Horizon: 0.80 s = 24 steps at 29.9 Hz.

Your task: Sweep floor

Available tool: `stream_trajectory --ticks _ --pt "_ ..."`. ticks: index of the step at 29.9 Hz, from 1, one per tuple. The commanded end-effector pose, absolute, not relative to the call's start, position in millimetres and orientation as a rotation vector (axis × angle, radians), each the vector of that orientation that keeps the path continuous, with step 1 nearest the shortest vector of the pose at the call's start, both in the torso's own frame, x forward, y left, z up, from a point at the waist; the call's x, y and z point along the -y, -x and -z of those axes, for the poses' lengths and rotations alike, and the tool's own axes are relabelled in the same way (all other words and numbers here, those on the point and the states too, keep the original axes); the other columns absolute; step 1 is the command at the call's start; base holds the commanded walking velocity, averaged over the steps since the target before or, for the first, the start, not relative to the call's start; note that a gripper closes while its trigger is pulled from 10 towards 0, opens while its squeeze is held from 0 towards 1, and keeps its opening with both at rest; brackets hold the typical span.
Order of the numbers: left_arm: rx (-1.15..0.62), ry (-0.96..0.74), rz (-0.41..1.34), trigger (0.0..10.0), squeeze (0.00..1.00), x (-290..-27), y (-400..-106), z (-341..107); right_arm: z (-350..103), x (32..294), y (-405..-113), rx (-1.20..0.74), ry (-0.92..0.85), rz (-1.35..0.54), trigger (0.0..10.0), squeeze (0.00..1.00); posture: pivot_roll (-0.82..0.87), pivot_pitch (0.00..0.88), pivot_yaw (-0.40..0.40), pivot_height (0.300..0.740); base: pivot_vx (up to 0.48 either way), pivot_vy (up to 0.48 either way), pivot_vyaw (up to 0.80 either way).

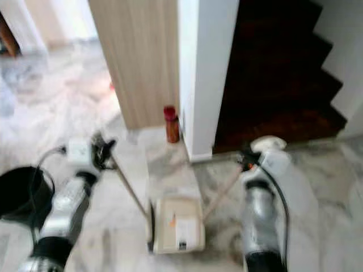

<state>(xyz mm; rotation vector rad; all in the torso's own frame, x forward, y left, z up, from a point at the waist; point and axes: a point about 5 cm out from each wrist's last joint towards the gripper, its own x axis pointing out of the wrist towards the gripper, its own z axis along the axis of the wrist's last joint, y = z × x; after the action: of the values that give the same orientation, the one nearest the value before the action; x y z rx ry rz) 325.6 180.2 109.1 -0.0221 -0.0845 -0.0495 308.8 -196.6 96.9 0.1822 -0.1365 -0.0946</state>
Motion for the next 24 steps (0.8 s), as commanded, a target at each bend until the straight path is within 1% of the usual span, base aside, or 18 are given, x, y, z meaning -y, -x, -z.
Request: stream_trajectory --ticks 1,15,18,20,21,24 --pt "0.144 0.011 0.070 10.0 0.00 -174.3 -330.4 -124.1 -107.6 201.5 -310.4 0.191 -0.207 0.111 10.0 0.00 -0.05 0.000 0.053 0.740 0.000 0.439 0.00" --pt "0.139 0.007 0.065 10.0 0.00 -176.2 -330.7 -124.8 -108.5 200.3 -310.9 0.193 -0.206 0.111 10.0 0.00 -0.05 0.000 0.063 0.740 0.000 0.436 0.00" --pt "0.141 0.009 0.067 10.0 0.00 -174.9 -331.5 -125.6 -106.9 201.4 -310.5 0.188 -0.202 0.111 10.0 0.00 -0.06 0.000 0.053 0.740 0.000 0.435 0.00" --pt "0.144 0.013 0.066 10.0 0.00 -174.9 -332.4 -126.6 -107.3 201.9 -311.3 0.185 -0.187 0.109 10.0 0.00 -0.07 0.001 0.047 0.740 0.000 0.435 0.47" --pt "0.142 0.014 0.065 10.0 0.00 -176.5 -332.3 -125.7 -107.9 200.6 -311.9 0.187 -0.182 0.108 10.0 0.00 -0.11 0.000 0.051 0.740 0.000 0.431 0.80" --pt "0.128 0.011 0.070 10.0 0.00 -178.8 -332.0 -122.9 -111.5 199.9 -312.8 0.204 -0.186 0.120 10.0 0.00 -0.13 0.000 0.067 0.740 0.000 0.435 0.80"
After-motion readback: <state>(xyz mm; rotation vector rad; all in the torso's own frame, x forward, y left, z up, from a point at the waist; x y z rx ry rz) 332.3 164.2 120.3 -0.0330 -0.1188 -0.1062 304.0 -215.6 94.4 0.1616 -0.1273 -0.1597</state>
